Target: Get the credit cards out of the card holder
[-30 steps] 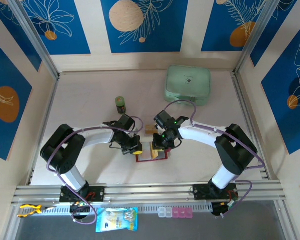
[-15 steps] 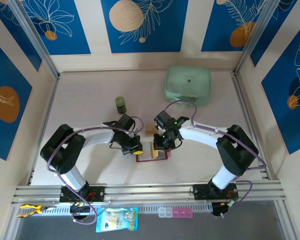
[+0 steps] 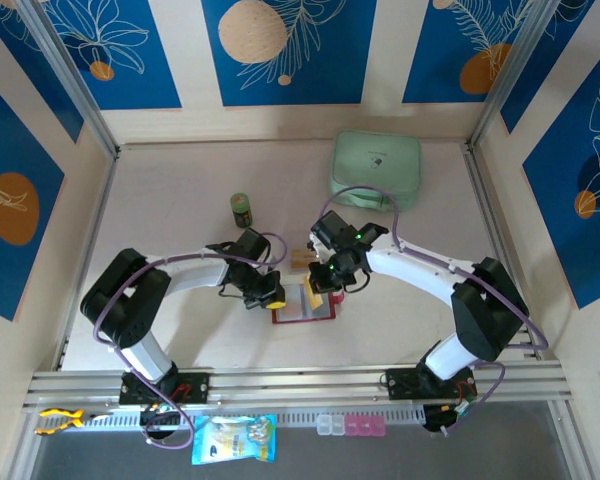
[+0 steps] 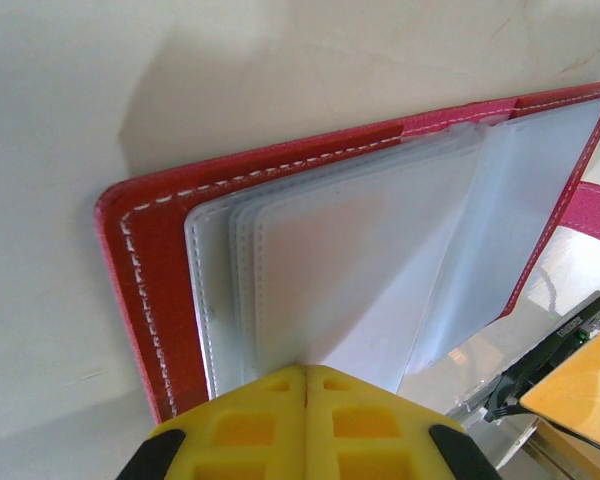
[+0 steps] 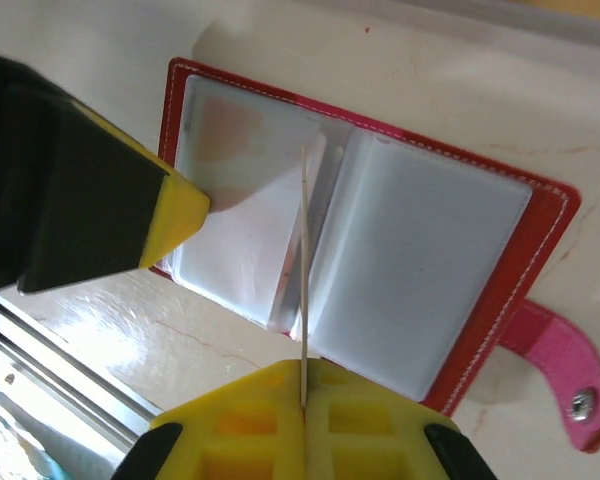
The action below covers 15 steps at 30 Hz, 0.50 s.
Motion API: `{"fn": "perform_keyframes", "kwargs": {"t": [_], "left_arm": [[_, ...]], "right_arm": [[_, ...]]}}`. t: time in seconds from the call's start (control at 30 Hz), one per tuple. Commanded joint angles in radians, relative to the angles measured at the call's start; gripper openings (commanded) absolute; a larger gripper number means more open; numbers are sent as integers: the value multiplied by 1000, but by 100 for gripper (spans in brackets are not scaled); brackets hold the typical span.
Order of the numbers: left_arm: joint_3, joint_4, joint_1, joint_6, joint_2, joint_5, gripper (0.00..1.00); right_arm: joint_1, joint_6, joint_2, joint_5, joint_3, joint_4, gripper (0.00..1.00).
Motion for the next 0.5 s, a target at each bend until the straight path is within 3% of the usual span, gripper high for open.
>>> {"fn": "perform_keyframes", "kwargs": {"t": [0.0, 0.3, 0.47], "left_arm": [[-6, -6, -8, 23, -28, -10, 5], [-7, -10, -8, 17, -63, -32, 7], [-9, -12, -5, 20, -76, -46, 8]], "right_arm": [[-10, -233, -11, 11, 41, -90, 4], [5, -776, -4, 76, 74, -161, 0], [11, -1003, 30, 190, 133, -196, 0]]}}
